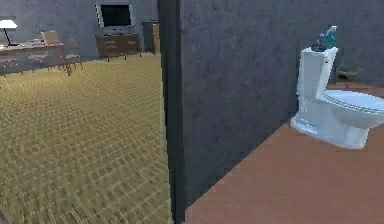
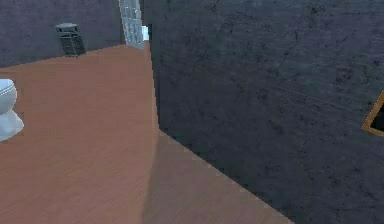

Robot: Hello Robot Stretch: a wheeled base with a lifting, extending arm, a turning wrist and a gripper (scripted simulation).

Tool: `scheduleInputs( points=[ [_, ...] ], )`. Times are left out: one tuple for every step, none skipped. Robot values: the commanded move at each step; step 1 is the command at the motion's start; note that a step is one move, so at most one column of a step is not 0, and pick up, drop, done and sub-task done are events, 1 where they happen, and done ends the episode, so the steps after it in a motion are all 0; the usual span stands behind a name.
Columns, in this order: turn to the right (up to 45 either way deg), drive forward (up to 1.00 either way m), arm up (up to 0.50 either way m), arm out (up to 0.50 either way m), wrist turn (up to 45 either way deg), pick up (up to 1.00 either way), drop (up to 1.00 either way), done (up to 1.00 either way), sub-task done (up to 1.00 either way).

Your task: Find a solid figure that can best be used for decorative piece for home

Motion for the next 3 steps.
scheduleInputs(
  points=[
    [-18.0,0.0,0.0,0.0,0.0,0.0,0.0,0.0,0.0],
    [-3.0,0.0,0.0,0.0,0.0,0.0,0.0,0.0,0.0],
    [-9.0,0.0,0.0,0.0,0.0,0.0,0.0,0.0,0.0]
  ],
)
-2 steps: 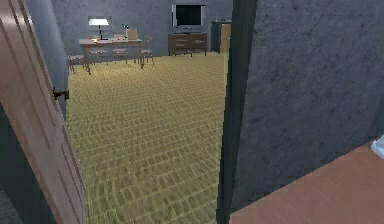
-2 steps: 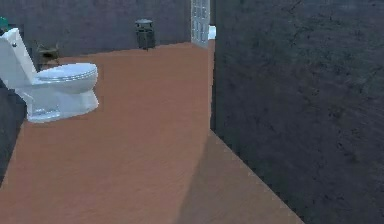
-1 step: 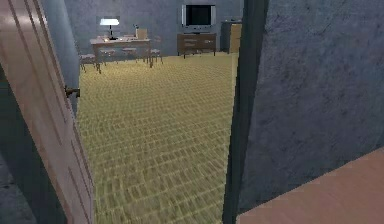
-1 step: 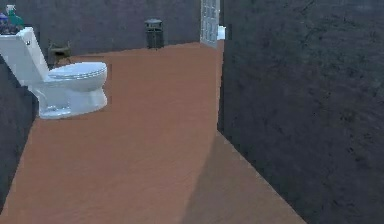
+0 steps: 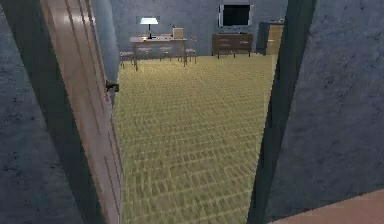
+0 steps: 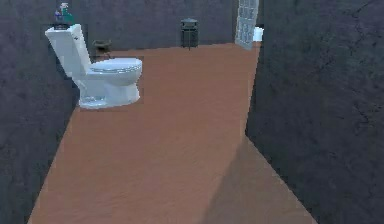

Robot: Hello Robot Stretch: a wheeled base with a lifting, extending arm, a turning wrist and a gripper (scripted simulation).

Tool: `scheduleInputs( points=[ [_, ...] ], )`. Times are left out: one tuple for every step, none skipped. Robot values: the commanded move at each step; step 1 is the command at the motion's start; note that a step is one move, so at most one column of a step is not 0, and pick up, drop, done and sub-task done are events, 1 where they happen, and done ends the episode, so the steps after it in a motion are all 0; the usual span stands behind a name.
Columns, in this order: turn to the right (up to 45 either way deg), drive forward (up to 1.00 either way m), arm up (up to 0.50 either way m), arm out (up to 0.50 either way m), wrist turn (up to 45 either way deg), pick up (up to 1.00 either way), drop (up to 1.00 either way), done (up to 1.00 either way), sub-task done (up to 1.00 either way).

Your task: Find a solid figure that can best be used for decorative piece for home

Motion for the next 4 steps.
scheduleInputs(
  points=[
    [0.0,1.0,0.0,0.0,0.0,0.0,0.0,0.0,0.0],
    [0.0,0.05,0.0,0.0,0.0,0.0,0.0,0.0,0.0],
    [27.0,0.0,0.0,0.0,0.0,0.0,0.0,0.0,0.0],
    [0.0,0.15,0.0,0.0,0.0,0.0,0.0,0.0,0.0]
  ],
)
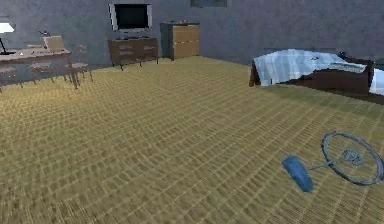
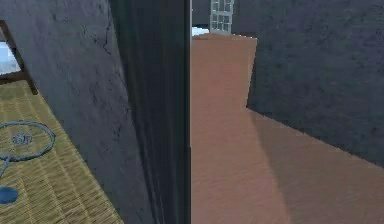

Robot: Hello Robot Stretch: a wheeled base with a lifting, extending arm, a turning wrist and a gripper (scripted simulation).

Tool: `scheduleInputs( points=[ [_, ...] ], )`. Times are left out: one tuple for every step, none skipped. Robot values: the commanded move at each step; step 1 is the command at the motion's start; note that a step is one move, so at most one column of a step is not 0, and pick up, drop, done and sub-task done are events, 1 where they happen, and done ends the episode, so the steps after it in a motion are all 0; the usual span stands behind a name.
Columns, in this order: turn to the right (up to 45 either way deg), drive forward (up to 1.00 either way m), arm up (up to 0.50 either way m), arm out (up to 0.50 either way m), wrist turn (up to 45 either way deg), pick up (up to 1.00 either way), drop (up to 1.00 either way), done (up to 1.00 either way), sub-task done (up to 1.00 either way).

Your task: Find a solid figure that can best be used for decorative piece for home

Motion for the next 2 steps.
scheduleInputs(
  points=[
    [-33.0,0.0,0.0,0.0,0.0,0.0,0.0,0.0,0.0],
    [0.0,0.35,0.0,0.0,0.0,0.0,0.0,0.0,0.0]
  ],
)
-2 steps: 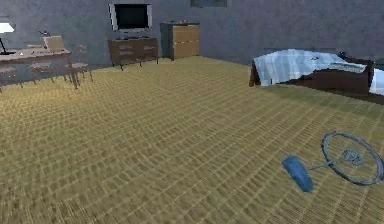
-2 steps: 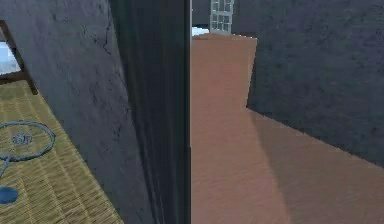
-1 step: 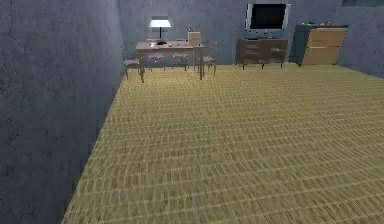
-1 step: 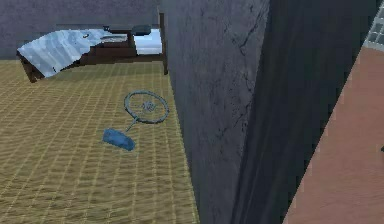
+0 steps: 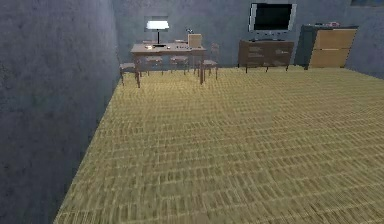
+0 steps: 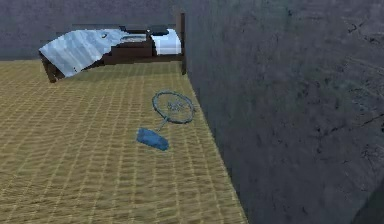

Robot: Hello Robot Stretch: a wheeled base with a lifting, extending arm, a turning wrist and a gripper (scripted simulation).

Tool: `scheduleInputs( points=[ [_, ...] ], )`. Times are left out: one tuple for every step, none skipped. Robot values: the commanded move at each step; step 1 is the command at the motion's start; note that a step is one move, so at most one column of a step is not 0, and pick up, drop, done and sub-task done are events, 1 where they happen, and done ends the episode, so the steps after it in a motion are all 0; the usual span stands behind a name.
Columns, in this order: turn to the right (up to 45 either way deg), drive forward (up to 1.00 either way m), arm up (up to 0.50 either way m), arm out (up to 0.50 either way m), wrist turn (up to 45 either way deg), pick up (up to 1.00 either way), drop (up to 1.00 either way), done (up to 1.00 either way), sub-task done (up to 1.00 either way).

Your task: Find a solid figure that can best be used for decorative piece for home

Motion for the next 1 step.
scheduleInputs(
  points=[
    [12.0,0.0,0.0,0.0,0.0,0.0,0.0,0.0,0.0]
  ],
)
